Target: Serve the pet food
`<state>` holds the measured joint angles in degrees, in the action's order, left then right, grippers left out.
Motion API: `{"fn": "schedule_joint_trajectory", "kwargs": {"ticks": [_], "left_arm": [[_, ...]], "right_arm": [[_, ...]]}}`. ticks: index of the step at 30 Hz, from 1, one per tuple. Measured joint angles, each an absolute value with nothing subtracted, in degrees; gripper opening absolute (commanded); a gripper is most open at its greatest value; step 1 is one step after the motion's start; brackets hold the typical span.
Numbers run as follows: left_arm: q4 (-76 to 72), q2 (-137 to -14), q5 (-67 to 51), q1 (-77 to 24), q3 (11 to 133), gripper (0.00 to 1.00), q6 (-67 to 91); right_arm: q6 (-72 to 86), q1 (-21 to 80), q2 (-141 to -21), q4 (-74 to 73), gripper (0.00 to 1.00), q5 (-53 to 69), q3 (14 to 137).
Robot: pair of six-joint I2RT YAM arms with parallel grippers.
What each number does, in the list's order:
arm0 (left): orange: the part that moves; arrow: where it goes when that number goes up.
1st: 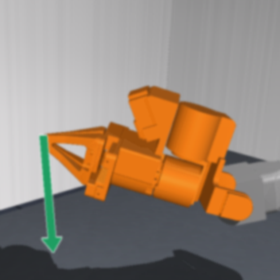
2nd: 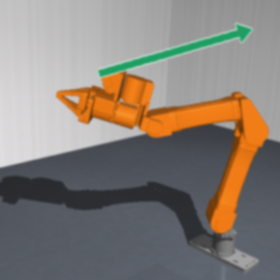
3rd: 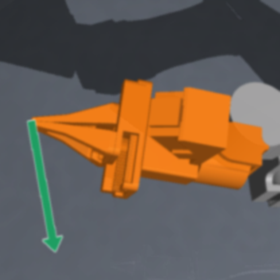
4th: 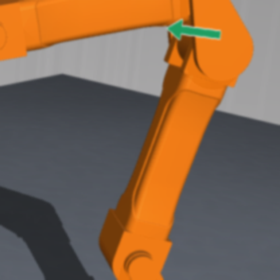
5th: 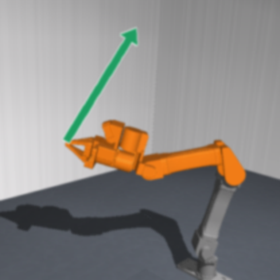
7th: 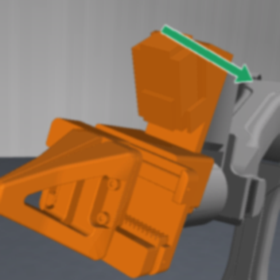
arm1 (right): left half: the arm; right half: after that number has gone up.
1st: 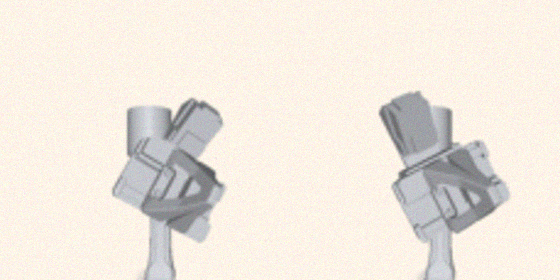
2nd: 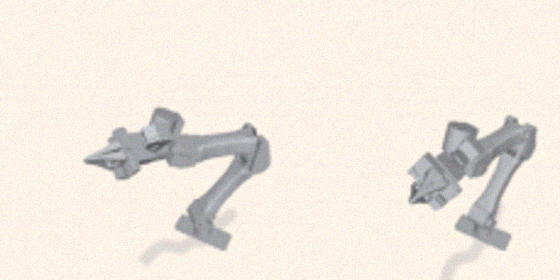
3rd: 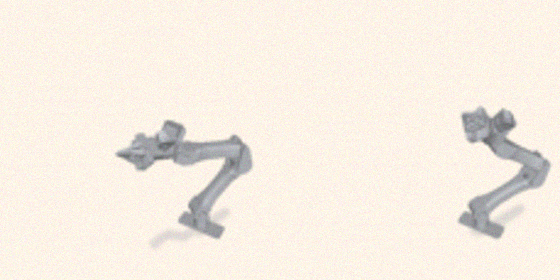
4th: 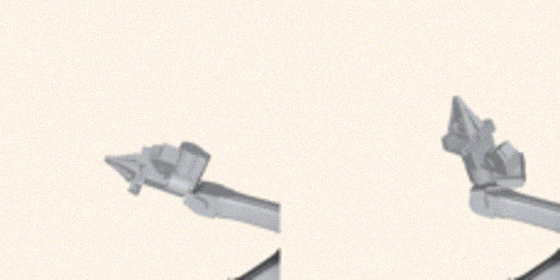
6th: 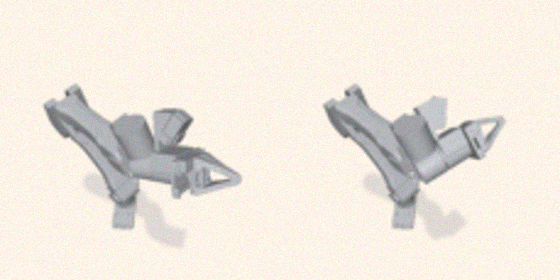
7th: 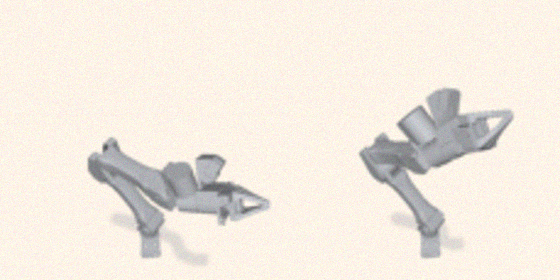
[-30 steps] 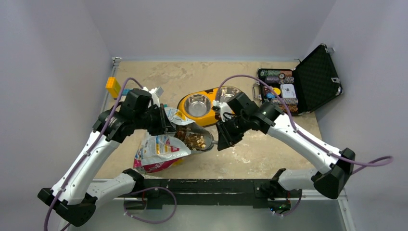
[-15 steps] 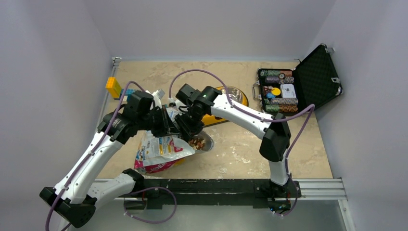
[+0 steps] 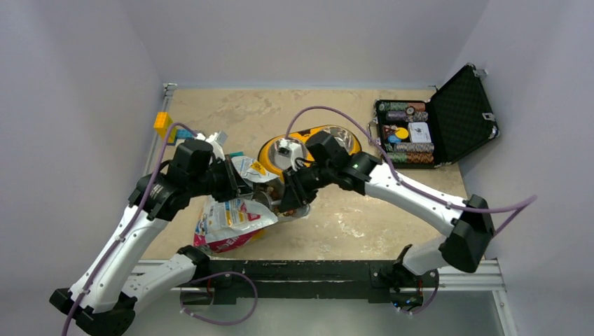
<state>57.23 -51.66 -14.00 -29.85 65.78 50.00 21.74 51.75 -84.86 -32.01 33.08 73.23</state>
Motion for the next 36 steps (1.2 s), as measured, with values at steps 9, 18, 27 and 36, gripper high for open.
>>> {"fn": "schedule_joint_trajectory", "kwargs": {"ticks": [9,18,27,36], "left_arm": [[58.89,-46.76,-8.08,-30.09,65.76,0.00,50.04],[59.61,-45.39,-6.00,-30.20,65.76,0.00,50.02],[59.68,-44.12,-5.48,-30.17,65.76,0.00,49.95],[59.42,-43.68,-5.72,-30.17,65.69,0.00,49.95]], "right_arm": [[25.41,43.53,-68.90,-21.47,0.00,40.47,52.62],[32.08,41.45,-67.61,-13.32,0.00,46.37,48.38],[43.00,34.85,-67.07,2.42,0.00,56.64,39.90],[59.33,33.80,-71.37,24.10,0.00,61.23,35.18]]}}
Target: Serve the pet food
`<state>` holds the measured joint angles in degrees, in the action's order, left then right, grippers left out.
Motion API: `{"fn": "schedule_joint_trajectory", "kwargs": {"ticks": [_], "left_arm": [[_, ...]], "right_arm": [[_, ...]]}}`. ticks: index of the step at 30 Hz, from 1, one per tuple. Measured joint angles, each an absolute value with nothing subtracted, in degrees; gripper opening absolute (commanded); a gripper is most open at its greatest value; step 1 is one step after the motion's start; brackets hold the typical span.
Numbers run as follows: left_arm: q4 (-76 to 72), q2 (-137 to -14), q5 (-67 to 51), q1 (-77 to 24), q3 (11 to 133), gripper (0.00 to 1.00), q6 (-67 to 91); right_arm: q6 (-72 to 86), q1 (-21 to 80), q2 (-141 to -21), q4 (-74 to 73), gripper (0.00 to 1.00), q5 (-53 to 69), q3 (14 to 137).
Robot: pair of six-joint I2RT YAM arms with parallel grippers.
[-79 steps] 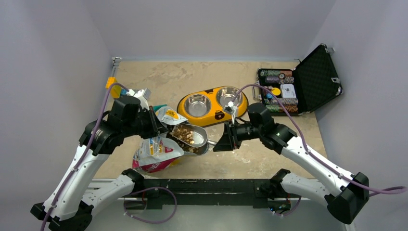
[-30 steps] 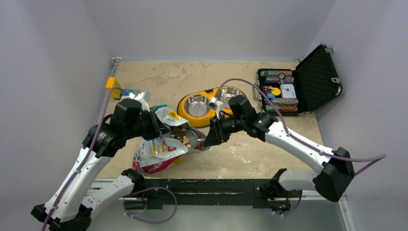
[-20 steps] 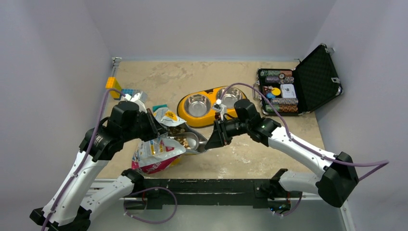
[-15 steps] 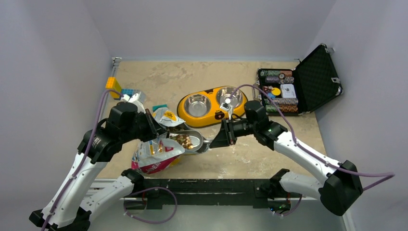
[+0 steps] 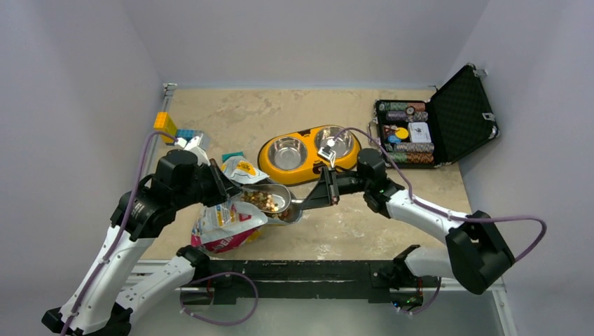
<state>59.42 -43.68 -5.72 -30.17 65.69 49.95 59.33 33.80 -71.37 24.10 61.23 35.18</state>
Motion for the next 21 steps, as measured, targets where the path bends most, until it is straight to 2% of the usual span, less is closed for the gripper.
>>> {"fn": "schedule_joint_trajectory", "kwargs": {"ticks": [5,10,17,21], "left_arm": [[59.46,-42.76,-5.45,-30.17,65.49,0.00,49.91],[59.42,-41.76,-5.45,-30.15,64.95,0.00,49.93],[59.42,-41.87,-5.91,-30.17,64.75,0.00,49.91],[59.16,-44.42,-7.51,-30.17,64.95,0.00,49.43]], "right_arm": [[61.08,31.92,-68.07,24.88,0.00,61.89,31.62],[60.49,31.81,-70.32,24.40,0.00,63.66,34.61],[45.74,31.73,-65.12,0.60,0.00,62.24,39.99],[31.48,31.81,-67.33,-26.35,0.00,50.54,53.45]]}}
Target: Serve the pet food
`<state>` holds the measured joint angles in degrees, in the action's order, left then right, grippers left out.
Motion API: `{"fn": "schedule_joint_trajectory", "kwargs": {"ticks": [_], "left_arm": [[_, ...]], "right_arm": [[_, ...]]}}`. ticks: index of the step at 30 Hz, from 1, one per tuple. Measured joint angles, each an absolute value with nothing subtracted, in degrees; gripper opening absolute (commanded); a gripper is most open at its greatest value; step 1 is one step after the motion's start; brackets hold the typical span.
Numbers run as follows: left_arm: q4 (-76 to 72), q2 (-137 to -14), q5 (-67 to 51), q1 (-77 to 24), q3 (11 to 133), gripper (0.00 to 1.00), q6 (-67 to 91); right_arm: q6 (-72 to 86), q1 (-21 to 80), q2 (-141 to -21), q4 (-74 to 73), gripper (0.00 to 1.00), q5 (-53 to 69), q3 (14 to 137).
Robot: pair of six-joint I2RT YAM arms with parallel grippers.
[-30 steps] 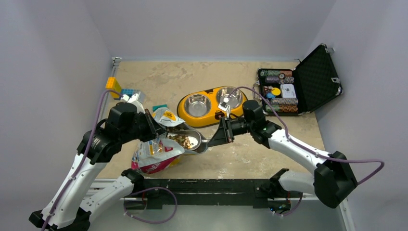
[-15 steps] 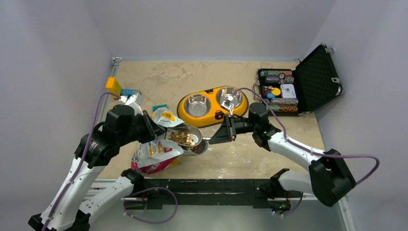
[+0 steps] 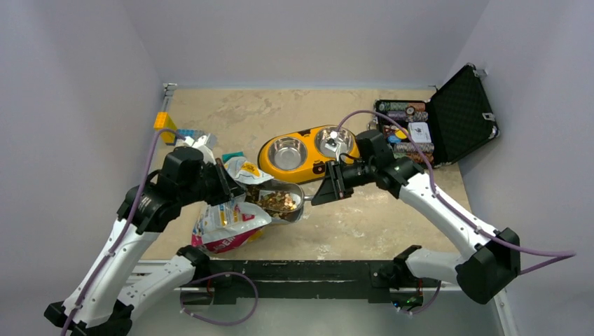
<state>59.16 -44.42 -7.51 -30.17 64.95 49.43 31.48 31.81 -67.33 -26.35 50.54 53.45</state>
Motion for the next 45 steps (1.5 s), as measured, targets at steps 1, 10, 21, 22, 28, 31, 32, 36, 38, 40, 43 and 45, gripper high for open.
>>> {"fn": "schedule_joint_trajectory", "kwargs": {"ticks": [1,10,21,22,28,31,32,36,38,40,43,45], "left_arm": [[59.00,-45.23,-7.92,-30.15,65.04,0.00,49.15],[56.47,-53.32,-16.21,-30.26,65.14,0.00,48.29],[55.24,-54.28,-18.68,-30.00,64.38,0.00,49.56],[55.11,-54.28,-18.65,-29.98,64.29,0.00,49.84],[55.20,-54.22,-18.44,-29.91,64.23,0.00,50.22],[55.42,-53.56,-17.67,-29.91,64.23,0.00,50.22],[55.48,-53.01,-17.02,-29.91,64.23,0.00,50.22],[56.40,-50.48,-14.66,-29.93,64.27,0.00,50.13],[57.52,-48.58,-13.15,-29.98,64.58,0.00,49.98],[58.83,-46.46,-11.00,-30.02,65.04,0.00,49.89],[60.23,-43.33,-8.03,-30.04,65.41,0.00,49.82],[61.36,-41.32,-6.44,-30.04,65.47,0.00,49.80]], "right_arm": [[29.30,31.90,-67.96,-30.55,0.00,48.56,55.88],[21.06,44.60,-83.02,-55.68,0.00,26.00,75.53],[22.11,51.68,-107.70,-55.72,0.00,28.36,96.86],[22.46,51.31,-107.70,-54.63,0.00,29.58,96.42],[25.47,50.46,-102.54,-42.94,0.00,35.24,85.67],[27.51,50.15,-99.57,-35.73,0.00,38.89,80.29],[28.29,49.93,-98.39,-33.08,0.00,40.60,78.52],[31.20,48.25,-91.72,-23.29,0.00,47.75,72.40],[32.01,46.44,-87.55,-19.86,0.00,49.50,69.45],[32.91,43.86,-83.88,-17.23,0.00,52.10,66.17],[33.95,40.71,-79.20,-13.85,0.00,55.07,59.90],[34.48,39.72,-77.19,-12.53,0.00,56.01,56.55]]}}
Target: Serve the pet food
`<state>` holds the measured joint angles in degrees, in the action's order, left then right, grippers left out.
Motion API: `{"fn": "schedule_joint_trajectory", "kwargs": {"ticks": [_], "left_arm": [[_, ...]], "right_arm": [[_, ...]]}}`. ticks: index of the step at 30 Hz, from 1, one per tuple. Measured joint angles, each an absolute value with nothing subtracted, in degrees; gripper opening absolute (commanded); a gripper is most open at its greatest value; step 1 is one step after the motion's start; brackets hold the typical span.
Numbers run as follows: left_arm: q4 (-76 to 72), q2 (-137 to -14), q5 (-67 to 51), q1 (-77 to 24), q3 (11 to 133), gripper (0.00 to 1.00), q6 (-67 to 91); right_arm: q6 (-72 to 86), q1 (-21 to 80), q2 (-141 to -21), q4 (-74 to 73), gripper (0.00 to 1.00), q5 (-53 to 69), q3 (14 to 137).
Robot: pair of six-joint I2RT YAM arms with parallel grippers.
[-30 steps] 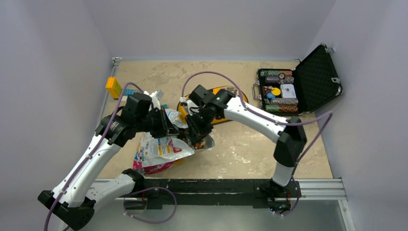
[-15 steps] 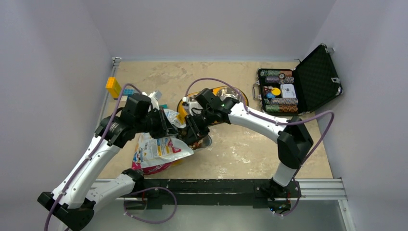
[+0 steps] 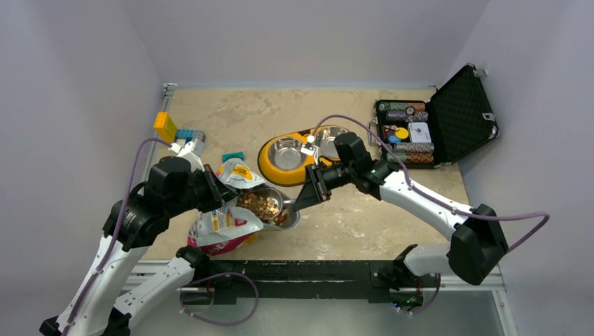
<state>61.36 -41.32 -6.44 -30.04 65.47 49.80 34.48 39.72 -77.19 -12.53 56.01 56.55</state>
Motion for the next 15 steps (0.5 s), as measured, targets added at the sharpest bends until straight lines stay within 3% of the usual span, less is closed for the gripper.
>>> {"fn": "schedule_joint_trajectory", "kwargs": {"ticks": [15], "left_arm": [[64.95,-36.60,-3.60,-30.09,66.41,0.00,47.40]], "right_arm": [[53.21,38.94,-72.77,9.32,0.00,60.25,41.01]]}}
